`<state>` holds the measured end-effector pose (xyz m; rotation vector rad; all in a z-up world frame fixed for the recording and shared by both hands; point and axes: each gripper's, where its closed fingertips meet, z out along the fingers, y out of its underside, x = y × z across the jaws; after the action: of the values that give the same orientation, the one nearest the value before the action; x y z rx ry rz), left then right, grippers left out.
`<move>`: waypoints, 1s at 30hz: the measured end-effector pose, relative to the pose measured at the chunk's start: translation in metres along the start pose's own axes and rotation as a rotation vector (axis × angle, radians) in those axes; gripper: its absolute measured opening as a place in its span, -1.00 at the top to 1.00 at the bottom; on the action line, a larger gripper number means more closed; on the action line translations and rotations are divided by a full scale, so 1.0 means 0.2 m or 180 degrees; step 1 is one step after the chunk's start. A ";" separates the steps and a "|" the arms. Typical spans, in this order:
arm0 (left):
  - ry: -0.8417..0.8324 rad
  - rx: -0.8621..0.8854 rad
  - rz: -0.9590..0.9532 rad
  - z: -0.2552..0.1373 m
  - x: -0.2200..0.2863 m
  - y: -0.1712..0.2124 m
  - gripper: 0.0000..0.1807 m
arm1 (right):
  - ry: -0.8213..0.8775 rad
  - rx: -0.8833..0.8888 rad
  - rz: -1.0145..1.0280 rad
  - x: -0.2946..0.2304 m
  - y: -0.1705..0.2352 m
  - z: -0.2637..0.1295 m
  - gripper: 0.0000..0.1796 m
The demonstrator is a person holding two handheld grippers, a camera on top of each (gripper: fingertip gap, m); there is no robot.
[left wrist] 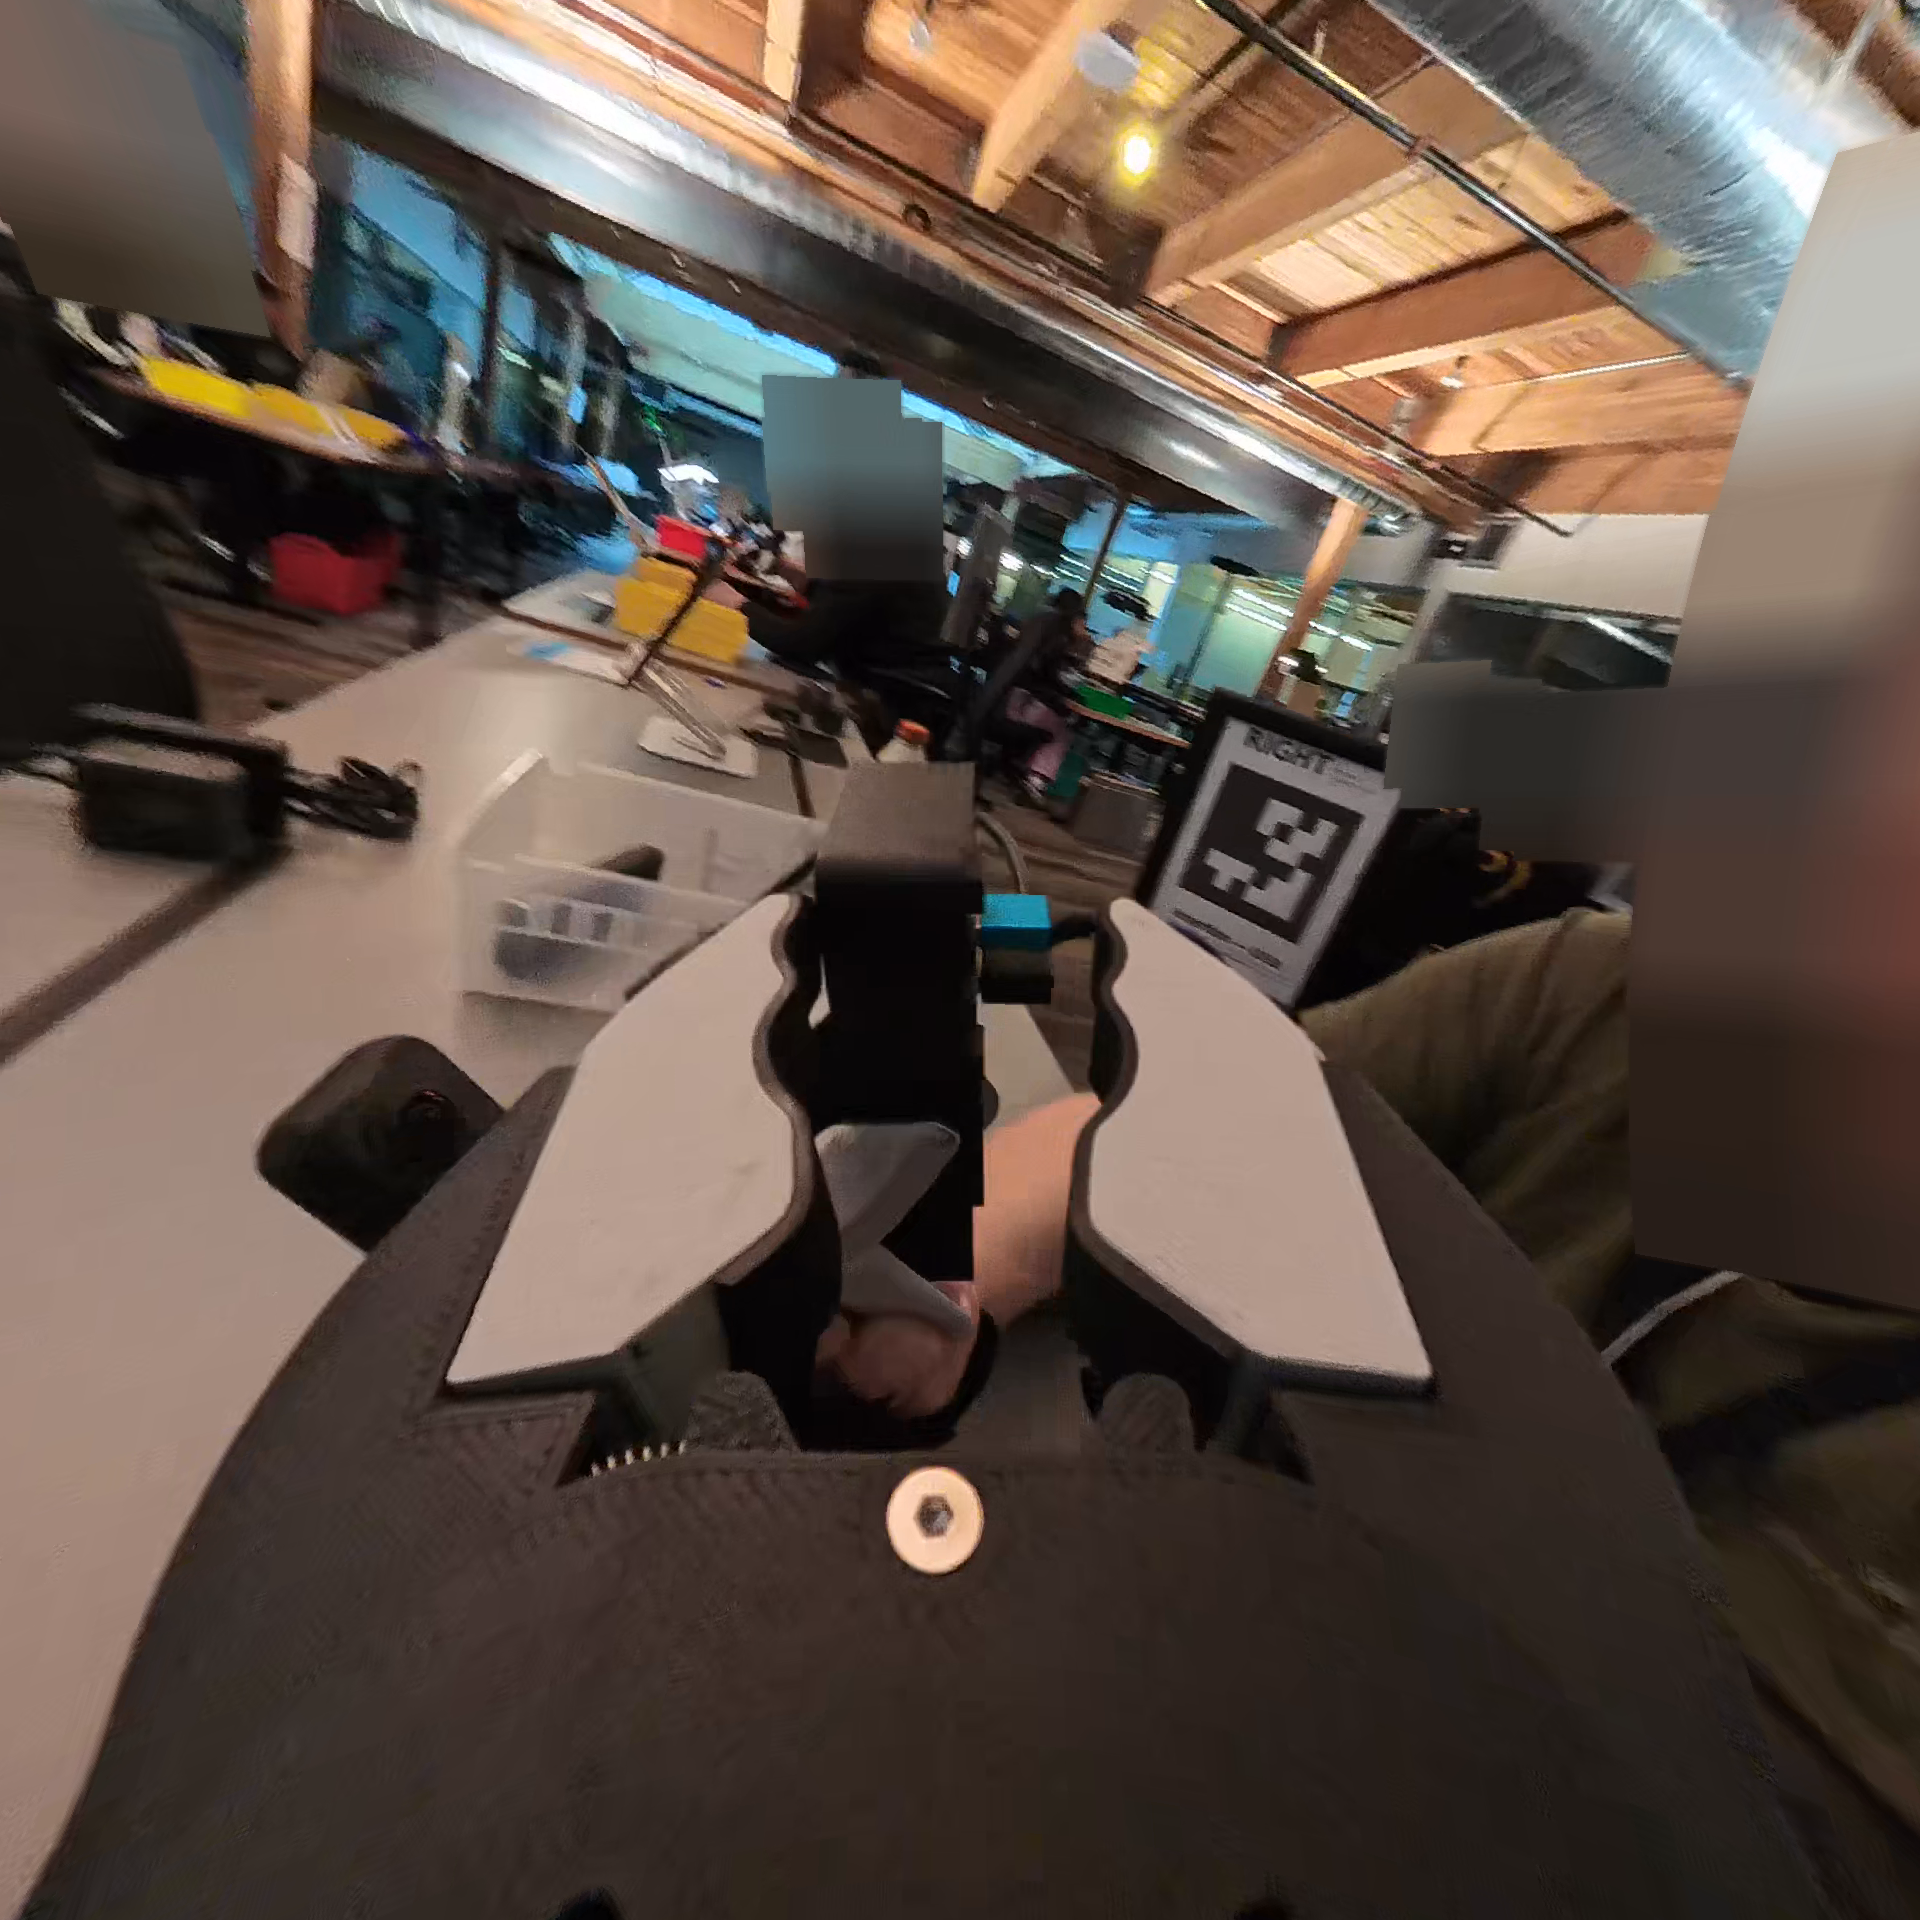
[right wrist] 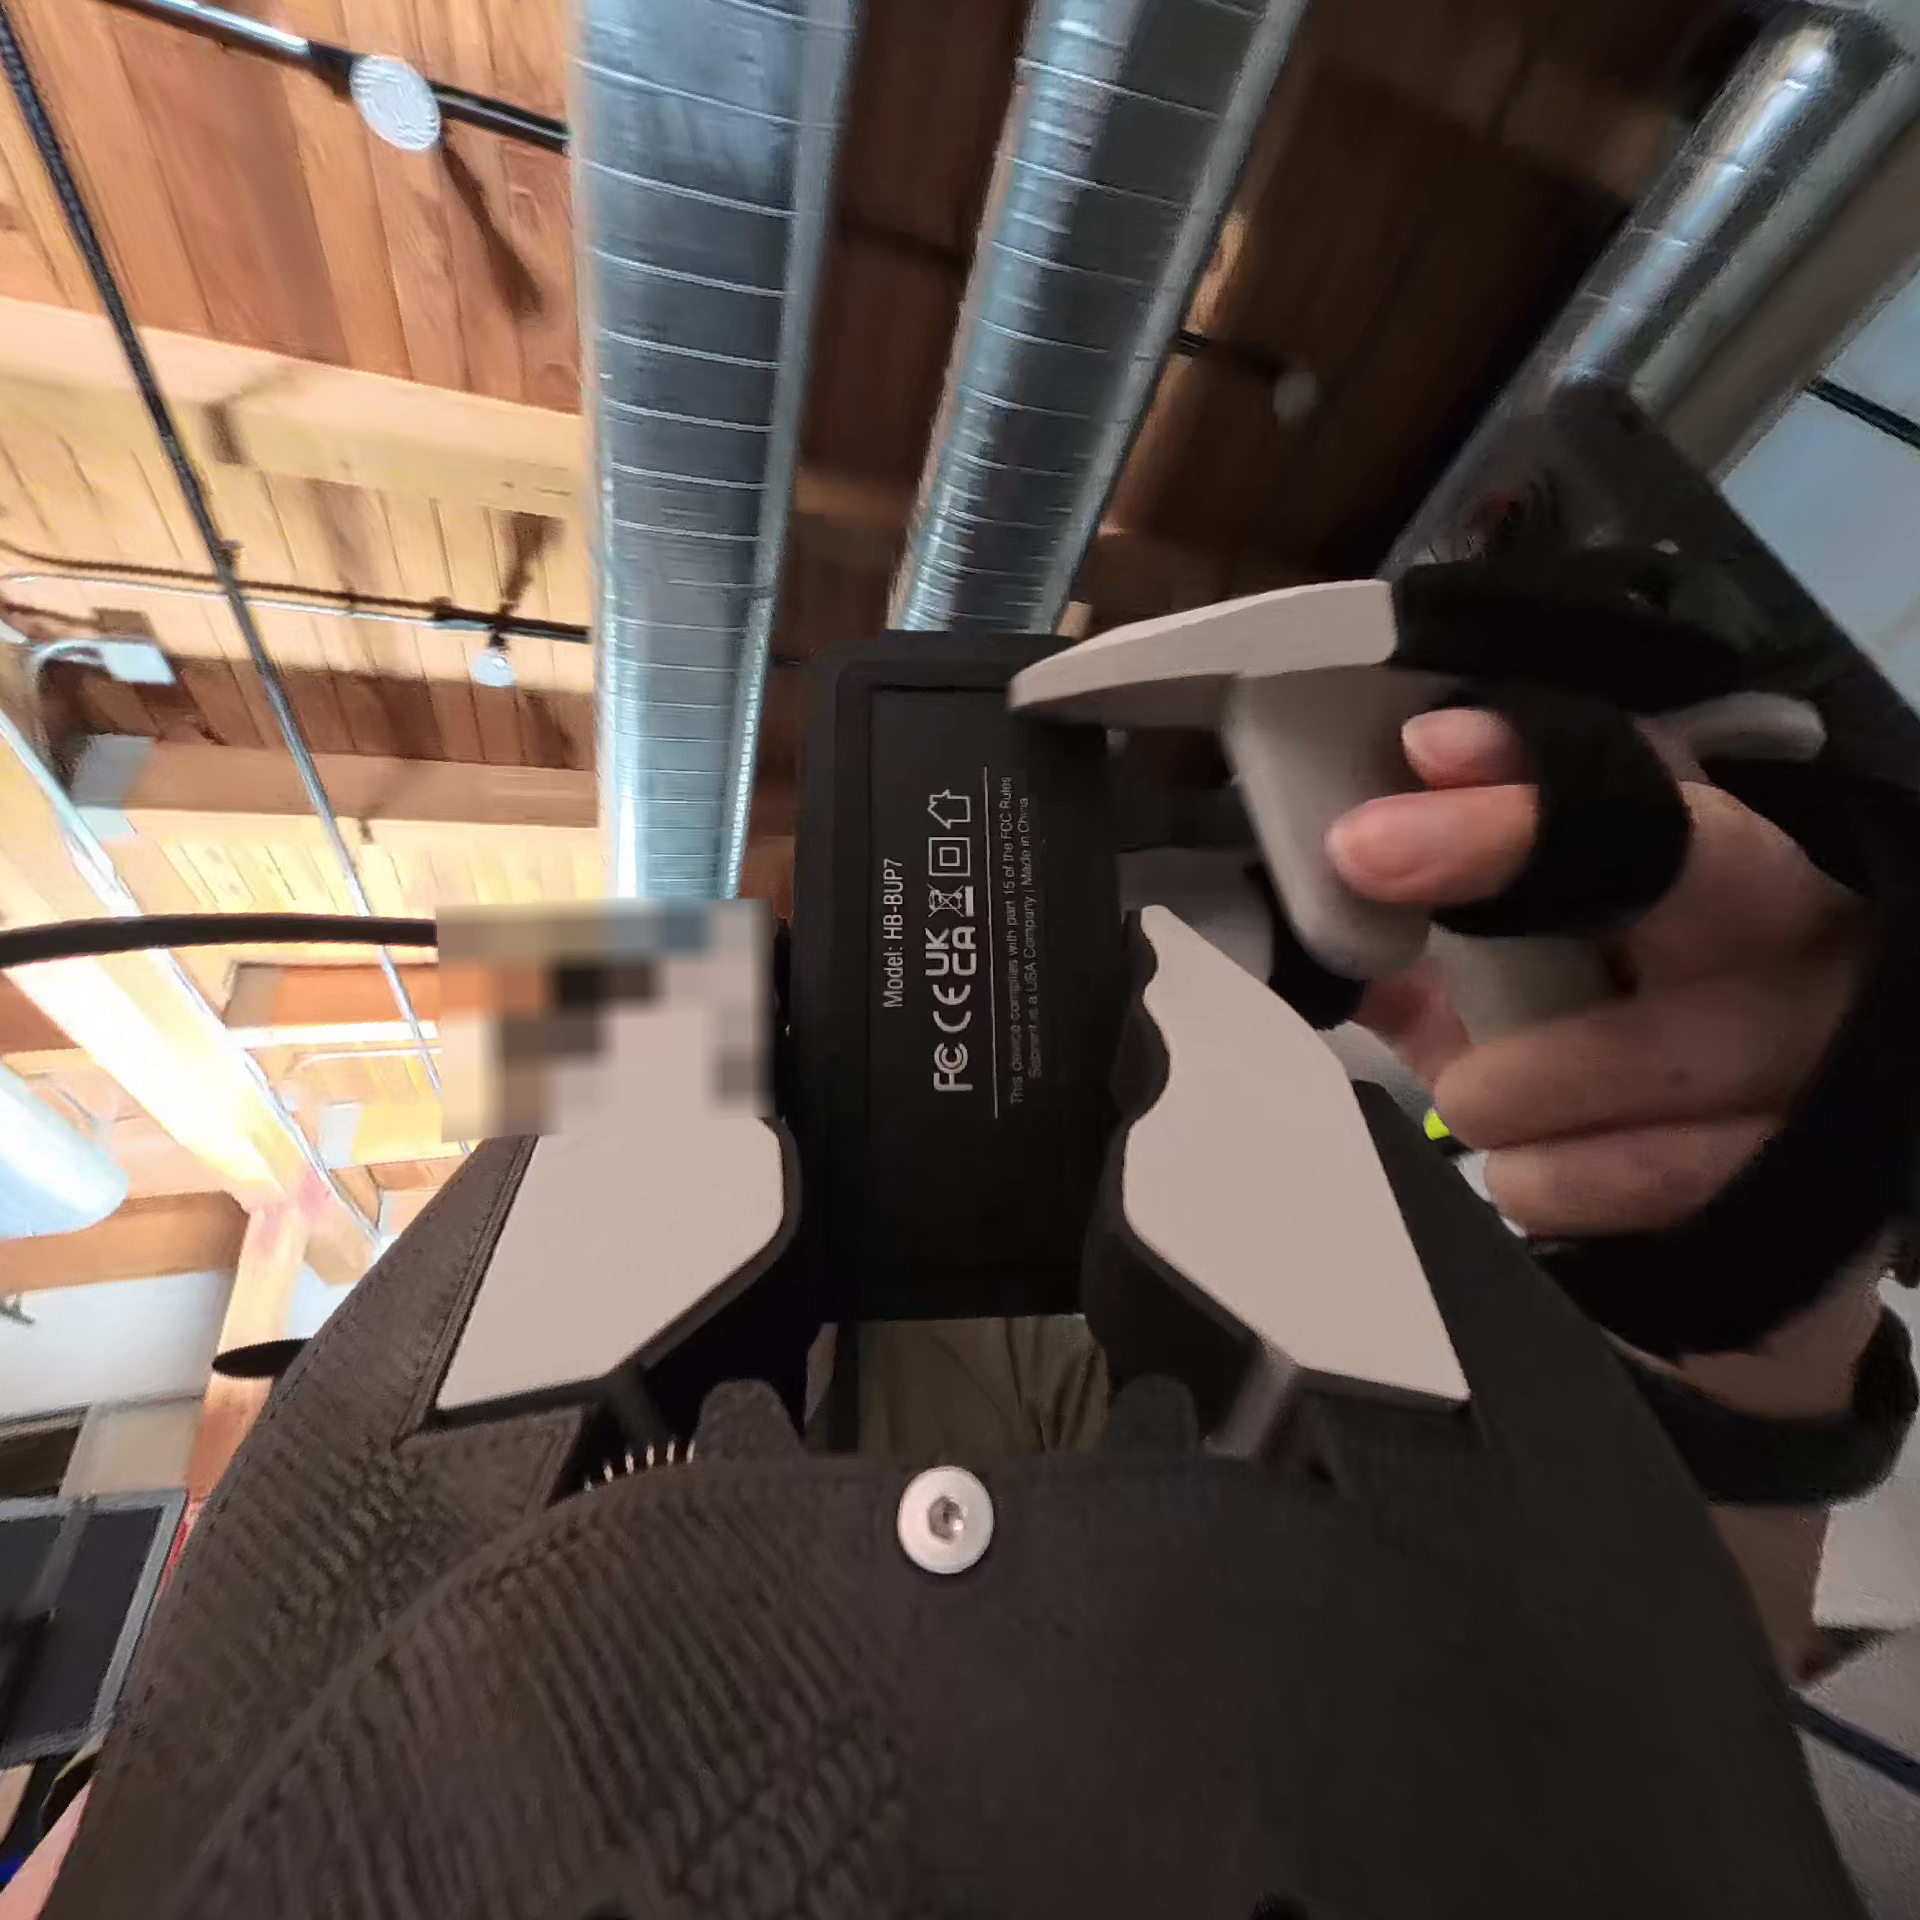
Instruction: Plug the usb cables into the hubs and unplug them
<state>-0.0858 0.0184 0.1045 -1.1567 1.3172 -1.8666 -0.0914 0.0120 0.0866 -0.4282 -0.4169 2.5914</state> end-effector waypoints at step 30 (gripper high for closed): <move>-0.0891 -0.0390 0.0535 -0.04 -0.06 -0.02 0.72 | 0.4326 -0.1619 -0.4340 -0.37 -0.51 -0.04 0.57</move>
<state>-0.0874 0.0341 0.1024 -1.2745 1.3369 -1.4628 0.0142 0.0626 0.1325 -1.3020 -0.5261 0.5631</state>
